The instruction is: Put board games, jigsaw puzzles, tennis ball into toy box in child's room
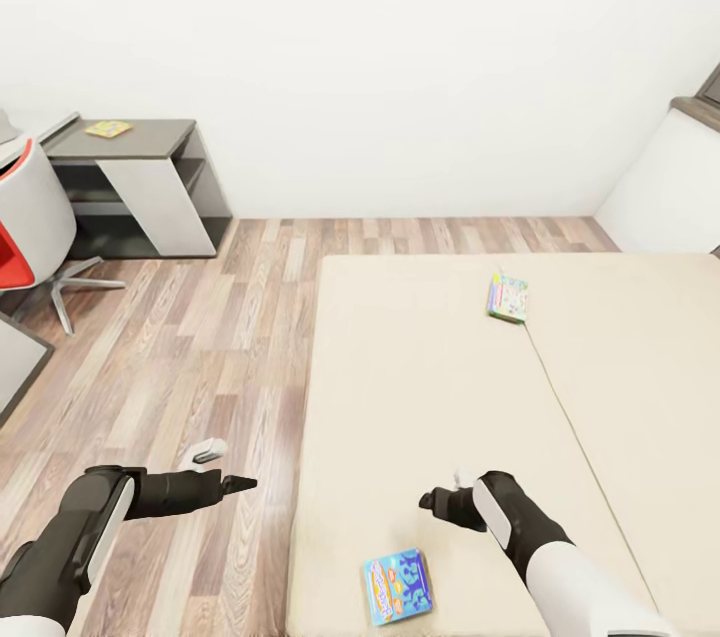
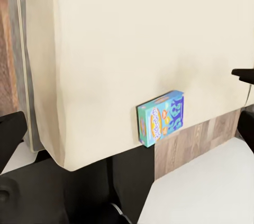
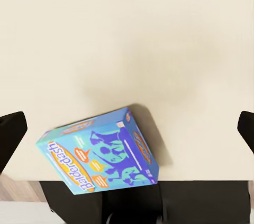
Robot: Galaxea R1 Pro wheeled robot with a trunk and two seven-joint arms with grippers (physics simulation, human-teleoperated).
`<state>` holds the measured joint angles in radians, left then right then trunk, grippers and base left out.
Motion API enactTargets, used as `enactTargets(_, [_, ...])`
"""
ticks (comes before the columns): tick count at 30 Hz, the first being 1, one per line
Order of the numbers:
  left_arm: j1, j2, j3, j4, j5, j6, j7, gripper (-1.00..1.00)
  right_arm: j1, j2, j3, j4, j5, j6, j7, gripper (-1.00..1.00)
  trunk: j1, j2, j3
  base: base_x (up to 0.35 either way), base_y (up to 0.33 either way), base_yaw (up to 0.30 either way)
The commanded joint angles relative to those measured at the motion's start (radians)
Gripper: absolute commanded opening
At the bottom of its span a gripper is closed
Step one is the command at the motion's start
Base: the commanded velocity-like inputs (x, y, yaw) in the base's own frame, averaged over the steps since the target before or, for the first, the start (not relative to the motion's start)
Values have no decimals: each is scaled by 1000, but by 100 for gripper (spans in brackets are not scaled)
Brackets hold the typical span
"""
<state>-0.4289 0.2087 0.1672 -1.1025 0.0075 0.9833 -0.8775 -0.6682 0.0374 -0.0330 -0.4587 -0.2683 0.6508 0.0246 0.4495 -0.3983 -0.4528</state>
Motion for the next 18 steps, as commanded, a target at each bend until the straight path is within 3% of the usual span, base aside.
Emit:
enactTargets(1, [-1,0,1,0,1,8,-3,100,0,1,-3,0,3,5,3,100,0,-2,-3,0,0,0])
enactTargets(18, [-1,8,7,1,3,8,-6,100,1,-7,2,8,1,-5,3,100,0,-2,-31,0,0,0])
